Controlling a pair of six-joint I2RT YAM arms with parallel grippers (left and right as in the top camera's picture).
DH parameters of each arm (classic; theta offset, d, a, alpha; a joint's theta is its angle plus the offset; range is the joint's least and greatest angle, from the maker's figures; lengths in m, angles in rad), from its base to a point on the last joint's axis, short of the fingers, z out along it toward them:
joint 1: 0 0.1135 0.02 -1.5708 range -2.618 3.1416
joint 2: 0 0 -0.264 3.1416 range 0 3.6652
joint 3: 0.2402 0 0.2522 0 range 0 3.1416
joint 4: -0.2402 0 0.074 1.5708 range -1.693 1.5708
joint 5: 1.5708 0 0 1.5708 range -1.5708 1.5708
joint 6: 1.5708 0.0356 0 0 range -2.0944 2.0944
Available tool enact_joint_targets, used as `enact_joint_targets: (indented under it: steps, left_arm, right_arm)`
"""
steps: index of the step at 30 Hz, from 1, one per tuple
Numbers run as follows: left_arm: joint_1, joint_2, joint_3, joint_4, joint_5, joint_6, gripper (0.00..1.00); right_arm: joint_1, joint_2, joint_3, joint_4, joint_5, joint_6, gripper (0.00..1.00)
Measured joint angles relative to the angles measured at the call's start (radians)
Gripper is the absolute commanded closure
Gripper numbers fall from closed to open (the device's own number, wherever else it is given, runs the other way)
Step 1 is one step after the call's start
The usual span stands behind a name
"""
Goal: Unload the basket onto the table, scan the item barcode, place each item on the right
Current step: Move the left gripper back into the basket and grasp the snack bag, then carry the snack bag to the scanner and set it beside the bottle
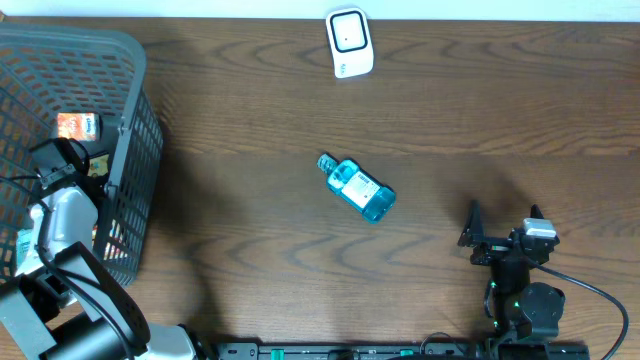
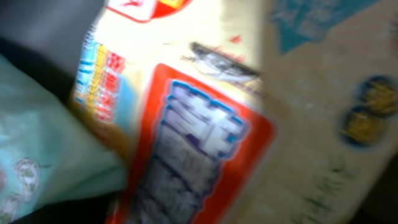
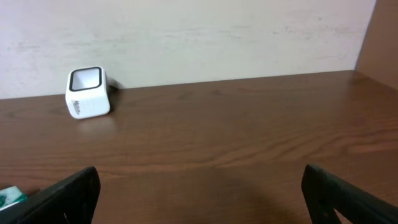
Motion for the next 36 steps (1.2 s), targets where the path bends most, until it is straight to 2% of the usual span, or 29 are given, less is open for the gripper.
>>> enact_joint_targets:
  steps: [1, 3, 5, 12, 21, 27, 36]
  left_arm:
    - [0.001, 0.000, -0.002, 0.002, -0.004, 0.005, 0.44]
    - [0.002, 0.000, -0.004, 0.005, -0.012, 0.011, 0.76]
    - [0.002, -0.001, -0.004, 0.007, -0.014, 0.008, 0.93]
    - [0.001, -0.016, 0.013, -0.006, -0.016, 0.008, 0.93]
    - [-0.002, -0.043, 0.147, -0.132, 0.013, 0.004, 0.93]
    - [-0.002, -0.199, 0.280, -0.144, 0.016, -0.006, 0.93]
    - [-0.002, -0.472, 0.324, -0.064, 0.056, -0.159, 0.93]
  right_arm:
    - [0.000, 0.000, 0.000, 0.000, 0.000, 0.000, 0.01]
    - [0.000, 0.000, 0.000, 0.000, 0.000, 0.000, 0.01]
    - [0.000, 0.000, 0.000, 0.000, 0.000, 0.000, 0.01]
    - [0.000, 0.000, 0.000, 0.000, 0.000, 0.000, 0.01]
    - [0.000, 0.000, 0.000, 0.000, 0.000, 0.000, 0.01]
    - [0.000, 0.000, 0.000, 0.000, 0.000, 0.000, 0.01]
    - [0.000, 0.000, 0.000, 0.000, 0.000, 0.000, 0.01]
